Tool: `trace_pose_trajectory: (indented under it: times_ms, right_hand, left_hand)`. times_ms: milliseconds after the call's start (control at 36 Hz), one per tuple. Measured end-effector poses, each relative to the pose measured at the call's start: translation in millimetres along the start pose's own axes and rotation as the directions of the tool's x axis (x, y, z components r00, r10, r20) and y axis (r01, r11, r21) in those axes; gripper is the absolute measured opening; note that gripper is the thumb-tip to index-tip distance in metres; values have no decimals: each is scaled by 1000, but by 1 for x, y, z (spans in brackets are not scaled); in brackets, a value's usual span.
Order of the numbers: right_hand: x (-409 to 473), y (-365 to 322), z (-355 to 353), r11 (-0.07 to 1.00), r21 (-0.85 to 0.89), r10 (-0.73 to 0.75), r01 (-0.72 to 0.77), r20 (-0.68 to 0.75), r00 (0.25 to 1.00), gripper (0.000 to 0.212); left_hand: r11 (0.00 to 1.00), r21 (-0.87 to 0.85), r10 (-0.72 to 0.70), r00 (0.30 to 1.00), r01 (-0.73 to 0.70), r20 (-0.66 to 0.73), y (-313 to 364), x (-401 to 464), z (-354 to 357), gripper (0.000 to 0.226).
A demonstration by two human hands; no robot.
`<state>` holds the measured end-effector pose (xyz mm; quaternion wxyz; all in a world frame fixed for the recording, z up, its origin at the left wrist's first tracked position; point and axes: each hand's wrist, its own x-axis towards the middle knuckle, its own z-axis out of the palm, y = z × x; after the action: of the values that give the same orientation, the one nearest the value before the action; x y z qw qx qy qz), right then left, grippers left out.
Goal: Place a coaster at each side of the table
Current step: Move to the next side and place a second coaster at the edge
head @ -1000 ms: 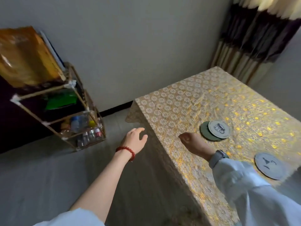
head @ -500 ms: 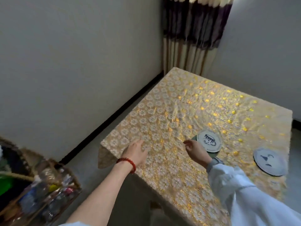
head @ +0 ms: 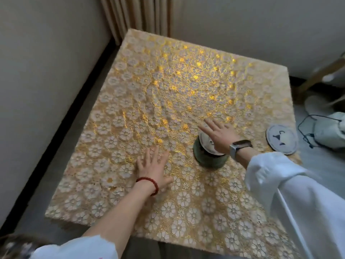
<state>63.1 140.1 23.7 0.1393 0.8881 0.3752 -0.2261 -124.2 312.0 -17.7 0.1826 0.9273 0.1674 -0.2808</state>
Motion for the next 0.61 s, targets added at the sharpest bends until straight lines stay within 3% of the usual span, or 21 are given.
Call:
trace_pose_trajectory:
  times_ms: [83, 167, 306, 417, 611]
  right_hand:
    - [13, 4, 6, 984, -161, -73, 81, 53, 996, 78]
    - [19, 6, 1, 977, -182, -93, 110, 102, 990, 75]
    - [16, 1, -11, 970, -241, -42, 18, -94, 995, 48]
    - [-2, -4, -13, 987, -145, 36, -68, -215, 976, 33]
    - [-63, -8, -23, 972, 10, 221, -236, -387, 895, 27]
  left_hand:
    - [999, 53, 13, 1000, -12, -9, -6, 8, 15, 106]
    - [997, 59, 42, 998, -40, -42, -12, 8, 21, 106]
    - [998, 58, 32, 999, -30, -33, -12, 7, 22, 108]
    - [998, 58, 25, 999, -24, -21, -11, 7, 18, 106]
    - [999, 23, 28, 998, -29, 50, -6, 5, 1, 103]
